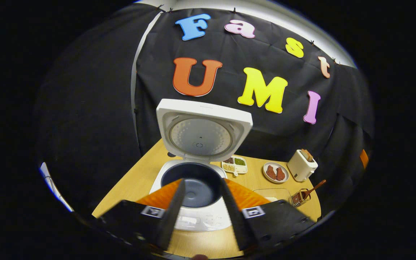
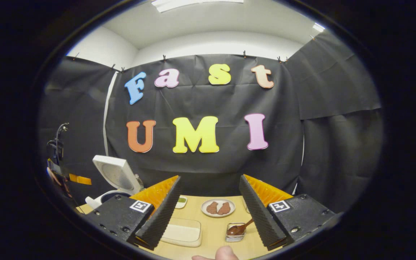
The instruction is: Close the left gripper, press the button to open the rice cooker; take a wooden spoon from the chopstick holder with the right hand, scoop a spoonful of rice and pour it into the rice cooker, then put the wooden spoon back into the chopstick holder.
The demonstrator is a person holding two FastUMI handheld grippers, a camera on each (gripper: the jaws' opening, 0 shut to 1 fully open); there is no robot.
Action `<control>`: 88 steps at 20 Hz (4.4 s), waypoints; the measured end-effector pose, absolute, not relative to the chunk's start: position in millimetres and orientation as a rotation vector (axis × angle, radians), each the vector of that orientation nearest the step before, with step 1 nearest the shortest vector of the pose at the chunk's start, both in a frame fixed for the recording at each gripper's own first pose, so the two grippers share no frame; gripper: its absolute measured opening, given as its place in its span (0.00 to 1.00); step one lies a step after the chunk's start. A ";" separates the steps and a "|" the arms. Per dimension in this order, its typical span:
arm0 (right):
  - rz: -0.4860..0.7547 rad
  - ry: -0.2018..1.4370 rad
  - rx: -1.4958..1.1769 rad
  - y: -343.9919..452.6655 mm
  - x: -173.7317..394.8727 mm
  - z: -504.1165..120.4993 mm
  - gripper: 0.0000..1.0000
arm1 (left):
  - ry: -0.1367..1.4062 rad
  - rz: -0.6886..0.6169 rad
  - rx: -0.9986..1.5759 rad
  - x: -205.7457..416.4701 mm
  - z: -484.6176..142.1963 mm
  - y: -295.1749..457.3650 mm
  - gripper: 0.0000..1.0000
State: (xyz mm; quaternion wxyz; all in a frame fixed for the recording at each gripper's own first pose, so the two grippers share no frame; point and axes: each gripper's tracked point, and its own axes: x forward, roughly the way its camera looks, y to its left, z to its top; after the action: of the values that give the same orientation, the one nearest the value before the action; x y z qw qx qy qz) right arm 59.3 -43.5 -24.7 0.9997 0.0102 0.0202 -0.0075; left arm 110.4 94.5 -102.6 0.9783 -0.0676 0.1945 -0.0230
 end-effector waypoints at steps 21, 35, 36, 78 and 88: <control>-0.007 0.456 0.180 -157.7 98.7 -256.4 1.00 | 0.077 0.049 -0.035 58.2 -18.6 3.4 0.94; 0.073 0.582 0.352 -159.8 200.6 -348.0 0.80 | 0.036 0.214 -0.151 98.0 41.1 44.3 0.94; 0.075 0.580 0.345 -156.9 201.3 -345.0 0.77 | 0.041 0.220 -0.139 96.0 40.7 47.4 0.94; 0.111 0.522 -0.267 102.6 201.4 -325.3 0.15 | 0.141 0.066 0.035 55.3 -46.9 173.9 0.96; 0.194 0.611 0.214 151.9 190.9 -326.3 0.14 | 0.184 0.054 0.025 42.9 -64.7 171.5 0.96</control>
State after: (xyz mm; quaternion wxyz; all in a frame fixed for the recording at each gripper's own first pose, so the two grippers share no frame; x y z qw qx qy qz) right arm 190.9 151.9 -326.3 0.9434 0.1049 0.2999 0.0953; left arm 42.9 171.5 -64.7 0.9953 0.0123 0.0921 0.0270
